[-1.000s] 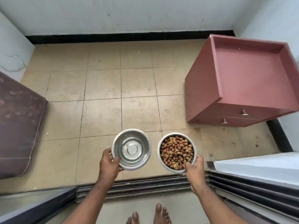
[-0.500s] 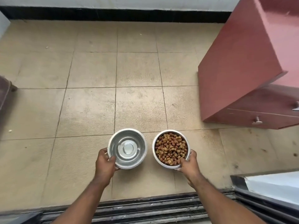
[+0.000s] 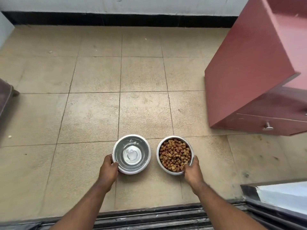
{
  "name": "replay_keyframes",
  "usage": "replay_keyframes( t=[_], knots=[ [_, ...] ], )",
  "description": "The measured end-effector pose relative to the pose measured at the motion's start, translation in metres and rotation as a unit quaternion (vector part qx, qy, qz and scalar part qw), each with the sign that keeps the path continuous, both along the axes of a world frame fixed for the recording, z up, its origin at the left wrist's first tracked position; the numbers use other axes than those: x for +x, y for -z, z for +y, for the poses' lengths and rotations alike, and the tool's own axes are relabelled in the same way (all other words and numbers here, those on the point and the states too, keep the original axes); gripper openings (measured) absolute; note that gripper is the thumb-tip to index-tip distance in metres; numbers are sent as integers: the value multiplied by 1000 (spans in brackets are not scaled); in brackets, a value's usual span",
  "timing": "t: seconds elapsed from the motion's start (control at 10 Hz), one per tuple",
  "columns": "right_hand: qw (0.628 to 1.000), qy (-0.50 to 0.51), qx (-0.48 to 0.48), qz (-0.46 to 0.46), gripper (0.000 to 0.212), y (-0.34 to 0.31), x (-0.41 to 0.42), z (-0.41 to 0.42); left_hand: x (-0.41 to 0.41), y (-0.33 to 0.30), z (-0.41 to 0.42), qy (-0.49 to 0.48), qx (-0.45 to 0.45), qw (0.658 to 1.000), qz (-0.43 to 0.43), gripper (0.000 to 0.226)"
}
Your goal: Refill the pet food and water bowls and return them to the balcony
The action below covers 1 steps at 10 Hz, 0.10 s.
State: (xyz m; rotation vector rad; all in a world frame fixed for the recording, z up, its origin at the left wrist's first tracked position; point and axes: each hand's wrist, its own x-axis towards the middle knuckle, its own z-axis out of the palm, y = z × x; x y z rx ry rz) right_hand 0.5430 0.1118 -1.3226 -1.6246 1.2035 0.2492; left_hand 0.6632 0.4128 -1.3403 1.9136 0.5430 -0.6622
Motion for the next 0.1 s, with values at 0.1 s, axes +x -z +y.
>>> replay_keyframes(
  t=[0.1],
  knots=[
    [983, -123, -137, 24, 71, -38, 4, 0, 11, -42, -9, 35, 97, 993, -50, 45]
  ],
)
